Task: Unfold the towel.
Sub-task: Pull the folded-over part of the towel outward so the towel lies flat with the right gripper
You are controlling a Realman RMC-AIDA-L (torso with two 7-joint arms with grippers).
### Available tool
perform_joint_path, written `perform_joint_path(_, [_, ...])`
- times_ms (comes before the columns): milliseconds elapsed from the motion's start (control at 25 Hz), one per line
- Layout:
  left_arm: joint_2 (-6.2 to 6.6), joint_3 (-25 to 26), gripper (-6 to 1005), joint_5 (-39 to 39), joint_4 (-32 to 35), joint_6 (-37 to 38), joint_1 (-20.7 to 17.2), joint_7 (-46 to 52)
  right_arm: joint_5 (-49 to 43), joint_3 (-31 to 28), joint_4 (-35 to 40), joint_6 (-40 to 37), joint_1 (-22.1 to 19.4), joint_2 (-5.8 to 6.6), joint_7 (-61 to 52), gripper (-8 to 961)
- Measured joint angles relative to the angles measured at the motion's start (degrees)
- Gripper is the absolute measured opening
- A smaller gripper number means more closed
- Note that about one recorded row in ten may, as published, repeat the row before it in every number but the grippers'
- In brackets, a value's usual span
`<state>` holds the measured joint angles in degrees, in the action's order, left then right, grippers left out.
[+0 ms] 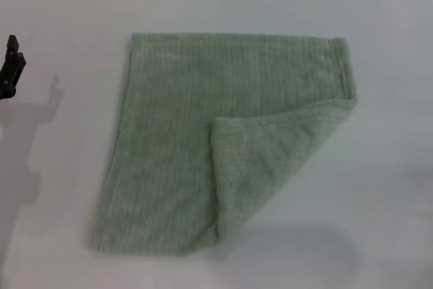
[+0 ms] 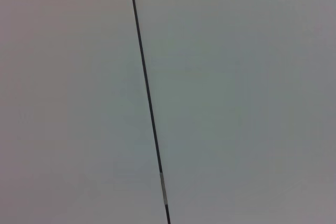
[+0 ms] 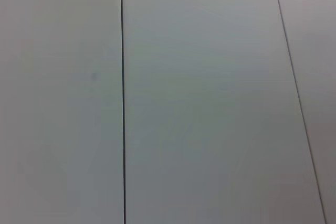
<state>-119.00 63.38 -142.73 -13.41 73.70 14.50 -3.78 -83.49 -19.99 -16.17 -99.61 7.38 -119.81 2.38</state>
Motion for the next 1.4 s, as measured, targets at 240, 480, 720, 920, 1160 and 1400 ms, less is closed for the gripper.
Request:
perform_joint_path(240, [0.0,-0.1,686,0.0,-0.03,0.01,0.0,-0.03,0.0,0.13,0.0,0.0,0.0,0.07,0.0,803])
perform_joint_path(480, [0.0,-0.1,683,0.0,-0.03,0.03,0.0,0.02,0.0,0.13,0.05,0.0,0.08,0.13,0.0,803])
perform_joint_path(720, [0.65,-3.85,680,-0.1,-3.38,-0.7,0.47,-0.9,0.0,0.21,0.02,-0.01,0.84,0.26,-0.01,803])
perform_joint_path(920, [1.63,-2.91,678,-1.58,-10.15,-7.72,3.64,-6.66,-0.01,0.39,-0.03,-0.06,1.53,0.28,-0.01,803])
perform_joint_path(1160, [5.53,-0.44,675,-4.89,-28.64,-29.75,3.9,-7.22,0.14,0.39,-0.08,-0.03,1.49,0.29,-0.52,802])
perform_joint_path(1400, [7.31,6.01,673,-9.52,-45.44,-52.22,0.87,-5.03,0.22,0.39,0.03,0.44,1.66,0.3,-0.58,802])
